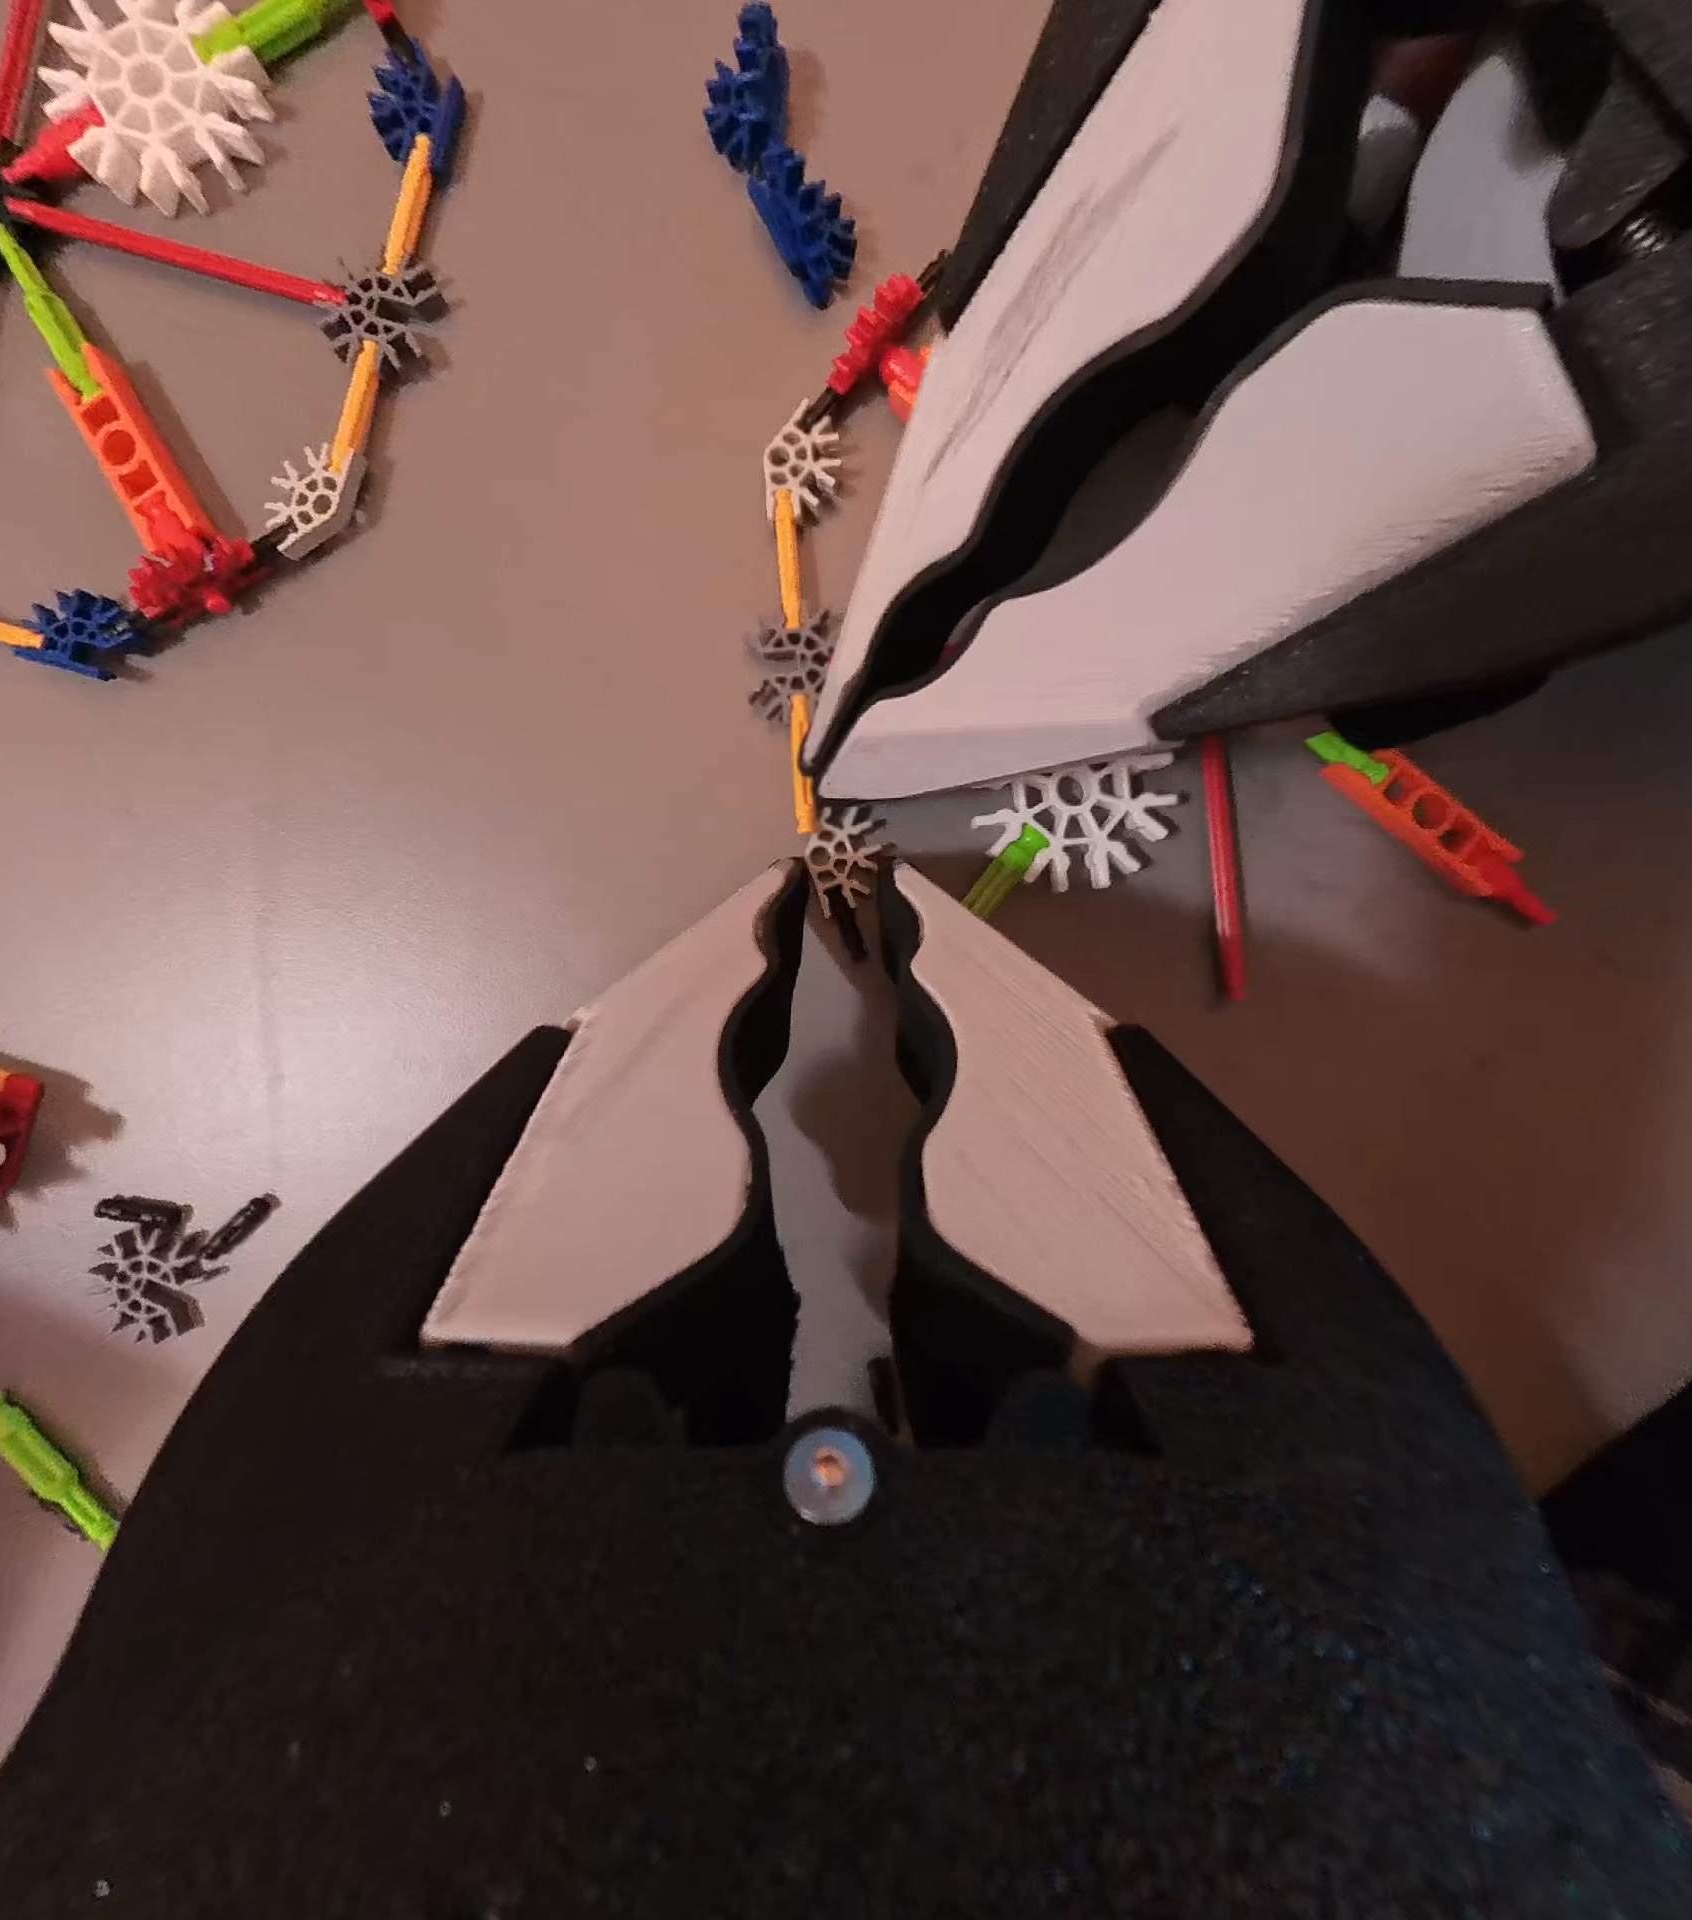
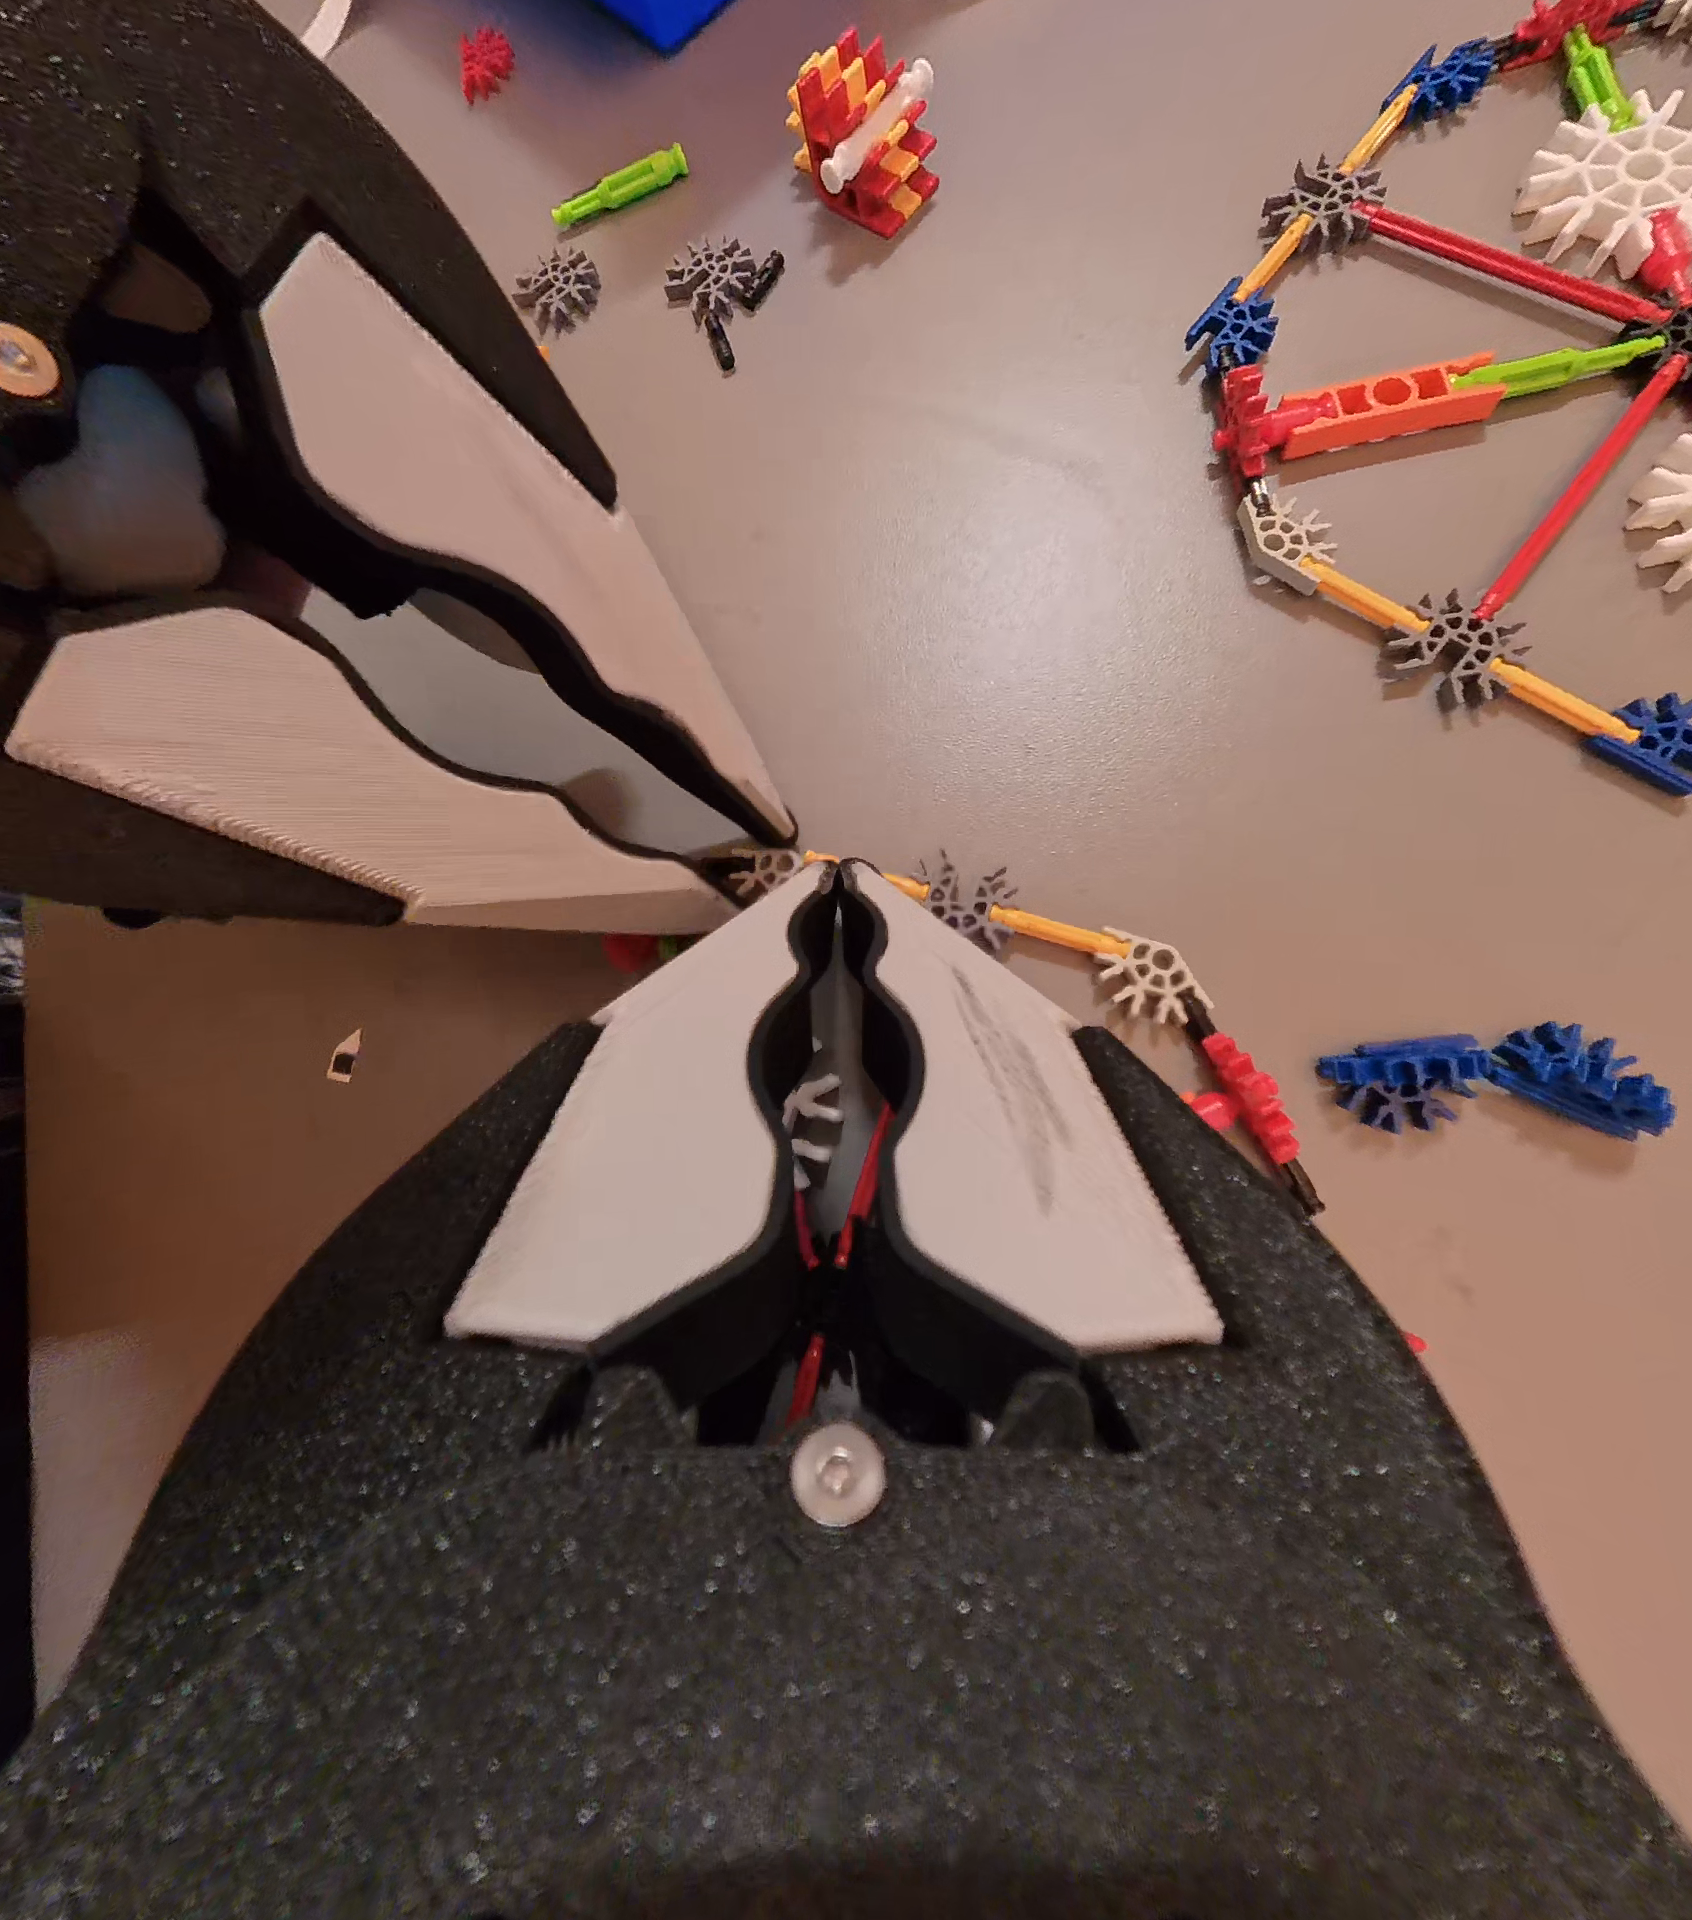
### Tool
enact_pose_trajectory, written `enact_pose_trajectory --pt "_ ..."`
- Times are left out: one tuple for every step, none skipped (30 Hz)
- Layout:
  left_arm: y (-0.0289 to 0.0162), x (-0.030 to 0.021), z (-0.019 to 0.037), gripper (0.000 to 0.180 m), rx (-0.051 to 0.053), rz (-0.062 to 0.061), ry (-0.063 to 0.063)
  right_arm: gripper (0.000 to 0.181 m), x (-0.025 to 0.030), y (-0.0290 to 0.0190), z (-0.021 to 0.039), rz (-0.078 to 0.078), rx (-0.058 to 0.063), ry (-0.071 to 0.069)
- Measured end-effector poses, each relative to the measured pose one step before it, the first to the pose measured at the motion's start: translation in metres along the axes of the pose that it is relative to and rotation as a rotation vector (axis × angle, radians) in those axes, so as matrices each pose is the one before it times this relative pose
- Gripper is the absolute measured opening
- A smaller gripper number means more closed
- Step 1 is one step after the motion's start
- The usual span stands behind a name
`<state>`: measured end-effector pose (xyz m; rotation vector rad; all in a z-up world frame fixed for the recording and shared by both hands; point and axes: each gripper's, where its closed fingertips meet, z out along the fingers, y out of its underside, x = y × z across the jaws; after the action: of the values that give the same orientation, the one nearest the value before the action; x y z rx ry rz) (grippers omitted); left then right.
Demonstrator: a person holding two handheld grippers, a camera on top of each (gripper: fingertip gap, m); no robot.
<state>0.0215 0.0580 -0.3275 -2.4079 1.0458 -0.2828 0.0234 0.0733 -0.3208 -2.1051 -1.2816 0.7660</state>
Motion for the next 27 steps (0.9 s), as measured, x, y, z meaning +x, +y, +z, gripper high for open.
enact_pose_trajectory --pt "0.00019 0.00075 -0.00049 0.011 0.0015 -0.0040 0.0058 0.000 0.00045 -0.00018 -0.00087 0.0032 0.0047 0.0018" --pt "0.00015 0.00075 -0.00036 0.011 0.0021 -0.0031 0.0062 0.000 0.00022 -0.00025 -0.00112 0.0061 0.0058 -0.0007" --pt "0.00038 -0.00033 -0.00003 0.012 0.0015 -0.0014 -0.0012 0.000 0.00015 0.00012 -0.00111 0.0060 0.0038 -0.0021" --pt "0.00074 -0.00135 0.00051 0.013 -0.0022 0.0013 -0.0059 0.000 0.00060 0.00029 -0.00092 0.0035 0.0014 0.0008" --pt "0.00023 -0.00032 0.00035 0.013 -0.0013 -0.0001 0.0012 0.000 0.00056 0.00035 -0.00077 0.0016 -0.0001 0.0019" --pt "-0.00022 -0.00017 0.00012 0.013 0.0004 -0.0036 0.0036 0.000 0.00049 0.00039 -0.00043 0.0010 -0.0017 0.0007" --pt "-0.00021 -0.00070 0.00021 0.011 0.0019 0.0007 -0.0006 0.000 0.00037 0.00068 -0.00013 -0.0002 -0.0031 0.0003" --pt "-0.00006 -0.00060 -0.00004 0.010 0.0044 0.0015 -0.0001 0.000 0.00031 0.00066 0.00012 -0.0011 -0.0034 0.0008" --pt "-0.00002 -0.00001 0.00000 0.010 0.0071 -0.0062 0.0031 0.000 0.00019 0.00055 0.00022 -0.0009 -0.0030 0.0003" --pt "0.00012 -0.00012 -0.00020 0.009 0.0056 -0.0106 0.0012 0.000 -0.00002 0.00068 0.00020 -0.0016 -0.0038 0.0000" --pt "0.00023 0.00009 -0.00047 0.008 0.0040 -0.0068 -0.0004 0.000 -0.00005 0.00052 0.00003 -0.0032 -0.0037 0.0015" --pt "-0.00019 -0.00024 -0.00118 0.008 0.0065 0.0013 -0.0069 0.000 0.00005 0.00043 0.00007 -0.0036 -0.0028 0.0028" --pt "0.00016 -0.00066 -0.00127 0.007 0.0046 0.0021 -0.0109 0.000 0.00014 0.00025 0.00011 -0.0019 -0.0020 0.0020" --pt "0.00100 0.00078 -0.00078 0.007 0.0005 -0.0032 0.0004 0.000 -0.00001 0.00027 0.00016 -0.0012 -0.0015 0.0002" --pt "0.00158 0.00062 -0.00055 0.007 -0.0009 -0.0072 0.0033 0.000 -0.00014 0.00023 0.00037 -0.0033 -0.0013 -0.0006" --pt "0.00121 -0.00068 -0.00073 0.007 0.0023 -0.0056 -0.0041 0.000 0.00002 0.00013 0.00039 -0.0042 -0.0022 0.0001" --pt "0.00145 -0.00095 -0.00071 0.007 -0.0007 -0.0038 -0.0051 0.000 0.00011 -0.00013 0.00034 -0.0043 -0.0018 0.0012" --pt "0.00091 -0.00091 -0.00090 0.007 0.0024 -0.0041 -0.0049 0.000 -0.00020 -0.00061 0.00041 -0.0040 0.0002 -0.0003" --pt "0.00044 -0.00101 -0.00103 0.007 0.0057 -0.0055 -0.0047 0.000 -0.00063 -0.00098 0.00029 -0.0038 0.0016 -0.0023" --pt "-0.00022 0.00054 -0.00139 0.001 0.0084 -0.0043 0.0045 0.000 -0.00073 -0.00078 0.00024 -0.0048 0.0003 -0.0020" --pt "-0.00126 -0.00005 -0.00178 0.000 0.0124 -0.0070 0.0009 0.000 -0.00041 -0.00028 0.00048 -0.0036 -0.0028 -0.0004" --pt "0.00018 -0.00025 -0.00117 0.000 0.0019 -0.0046 -0.0009 0.000 -0.00067 -0.00022 0.00047 -0.0027 -0.0016 -0.0018" --pt "0.00045 -0.00036 -0.00074 0.000 0.0017 -0.0015 -0.0016 0.000 -0.00080 0.00000 0.00057 -0.0021 -0.0021 -0.0027" --pt "0.00127 -0.00014 -0.00010 0.000 -0.0026 -0.0012 0.0017 0.000 -0.00065 0.00024 0.00053 -0.0034 -0.0042 -0.0005" --pt "0.00089 0.00040 -0.00039 0.000 -0.0004 -0.0041 0.0067 0.000 -0.00054 0.00017 0.00028 -0.0039 -0.0036 0.0005" --pt "-0.00115 -0.00036 -0.00130 0.000 0.0114 -0.0073 0.0055 0.000 -0.00117 0.00007 0.00015 -0.0030 -0.0023 -0.0034" --pt "-0.00170 -0.00086 -0.00159 0.000 0.0120 -0.0022 0.0063 0.000 -0.00180 0.00009 0.00000 -0.0029 -0.0022 -0.0073"
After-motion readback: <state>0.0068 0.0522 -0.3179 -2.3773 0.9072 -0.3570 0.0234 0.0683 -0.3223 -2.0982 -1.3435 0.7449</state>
